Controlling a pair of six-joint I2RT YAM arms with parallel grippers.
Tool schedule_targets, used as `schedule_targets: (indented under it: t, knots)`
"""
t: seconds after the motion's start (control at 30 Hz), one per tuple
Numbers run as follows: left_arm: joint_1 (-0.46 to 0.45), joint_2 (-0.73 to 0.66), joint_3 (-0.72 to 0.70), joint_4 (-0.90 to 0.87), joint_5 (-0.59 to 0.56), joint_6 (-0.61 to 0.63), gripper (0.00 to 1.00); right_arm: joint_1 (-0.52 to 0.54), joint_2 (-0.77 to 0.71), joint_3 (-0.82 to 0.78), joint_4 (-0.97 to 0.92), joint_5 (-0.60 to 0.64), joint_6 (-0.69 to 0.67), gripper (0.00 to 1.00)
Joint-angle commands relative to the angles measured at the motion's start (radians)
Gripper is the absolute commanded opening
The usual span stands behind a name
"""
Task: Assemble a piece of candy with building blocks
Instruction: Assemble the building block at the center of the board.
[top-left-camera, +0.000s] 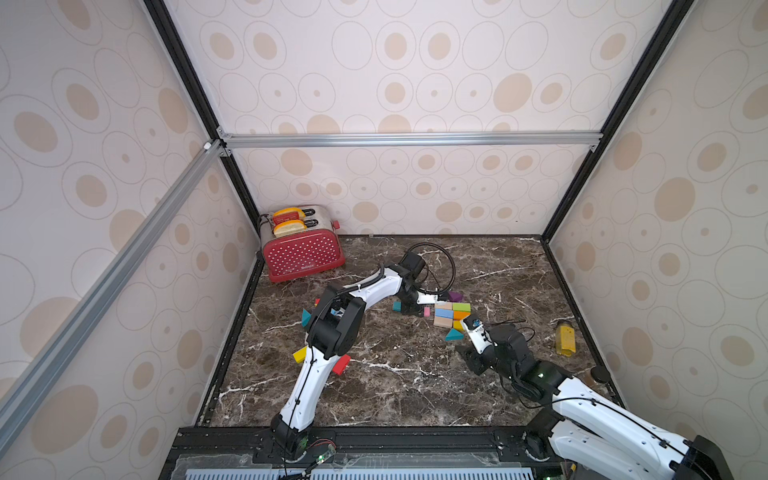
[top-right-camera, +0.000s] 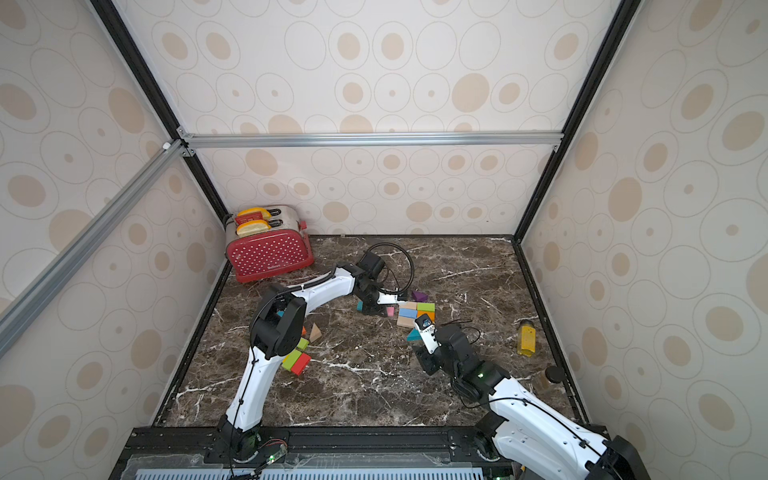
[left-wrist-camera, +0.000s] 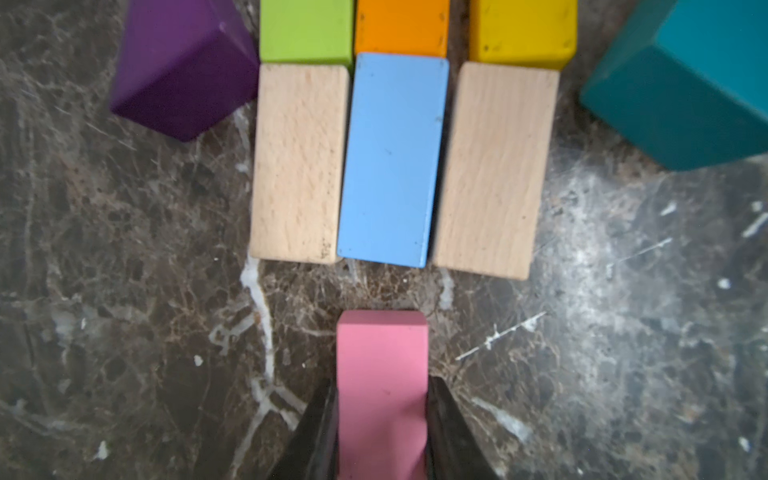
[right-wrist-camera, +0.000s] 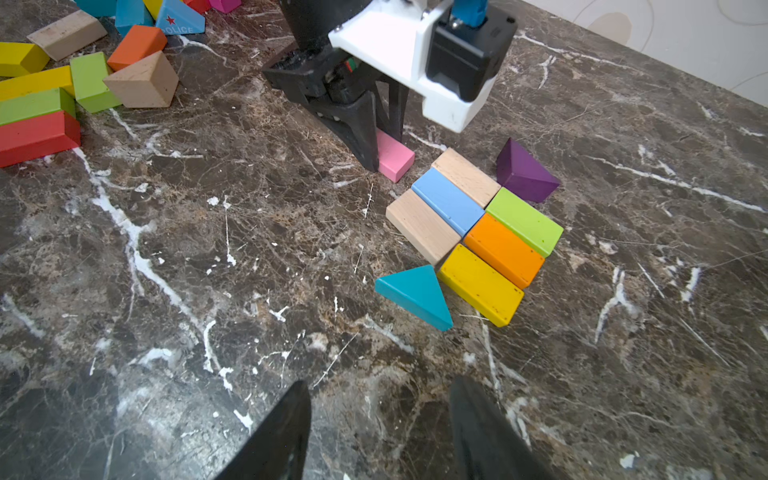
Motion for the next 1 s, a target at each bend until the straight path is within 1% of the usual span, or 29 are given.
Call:
schedule_targets:
  t: [0.0, 0.57, 0.97]
  knots:
    - [-0.001, 0.012, 0.04, -0.02, -0.016, 0.026, 0.21, -0.004, 0.01, -0.013, 0.022, -0.004, -0.005, 0.58]
    - [0.017, 0.049, 0.08, -0.028, -0.011, 0.052, 0.22, -0.003, 0.048, -0.008, 0.038, -0.018, -0.005, 0.58]
    - [0.031, 0.024, 0.044, -0.045, -0.007, 0.07, 0.22, -0.004, 0.074, -0.001, 0.043, -0.024, -0.005, 0.58]
